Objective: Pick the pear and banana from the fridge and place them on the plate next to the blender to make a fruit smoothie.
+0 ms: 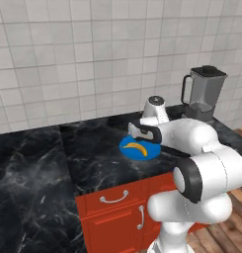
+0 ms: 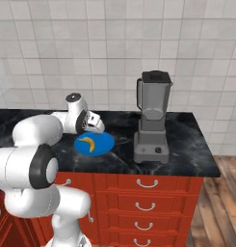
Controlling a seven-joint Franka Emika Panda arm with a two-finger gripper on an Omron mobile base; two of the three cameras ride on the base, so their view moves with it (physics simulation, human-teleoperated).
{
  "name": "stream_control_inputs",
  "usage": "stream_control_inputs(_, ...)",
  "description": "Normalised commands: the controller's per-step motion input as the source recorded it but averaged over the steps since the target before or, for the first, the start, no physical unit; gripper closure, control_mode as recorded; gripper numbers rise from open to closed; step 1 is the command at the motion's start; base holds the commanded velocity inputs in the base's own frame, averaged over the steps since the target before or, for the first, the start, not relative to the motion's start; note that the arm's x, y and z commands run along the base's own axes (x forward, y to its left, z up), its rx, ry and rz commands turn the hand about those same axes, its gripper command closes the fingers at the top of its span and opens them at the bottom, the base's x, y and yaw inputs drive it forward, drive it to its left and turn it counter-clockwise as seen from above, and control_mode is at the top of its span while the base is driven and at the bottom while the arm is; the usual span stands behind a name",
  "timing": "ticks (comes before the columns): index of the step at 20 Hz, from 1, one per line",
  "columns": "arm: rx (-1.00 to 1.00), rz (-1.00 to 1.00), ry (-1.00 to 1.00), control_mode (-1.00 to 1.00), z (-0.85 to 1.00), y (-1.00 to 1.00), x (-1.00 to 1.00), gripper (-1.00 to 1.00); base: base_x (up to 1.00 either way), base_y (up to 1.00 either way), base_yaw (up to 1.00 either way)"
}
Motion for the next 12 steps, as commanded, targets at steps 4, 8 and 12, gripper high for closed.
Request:
stream_control_inputs(4,0.03,0.0,0.04,-1.0,0.83,-0.13,-1.0,-1.0,0.0,0.0,0.0)
stream_control_inputs(8,0.01,0.0,0.01,-1.0,0.51,-0.01,-1.0,-1.0,0.0,0.0,0.0)
stream_control_inputs(12,0.0,0.0,0.0,-1.0,0.27,0.0,-1.0,-1.0,0.0,0.0,0.0)
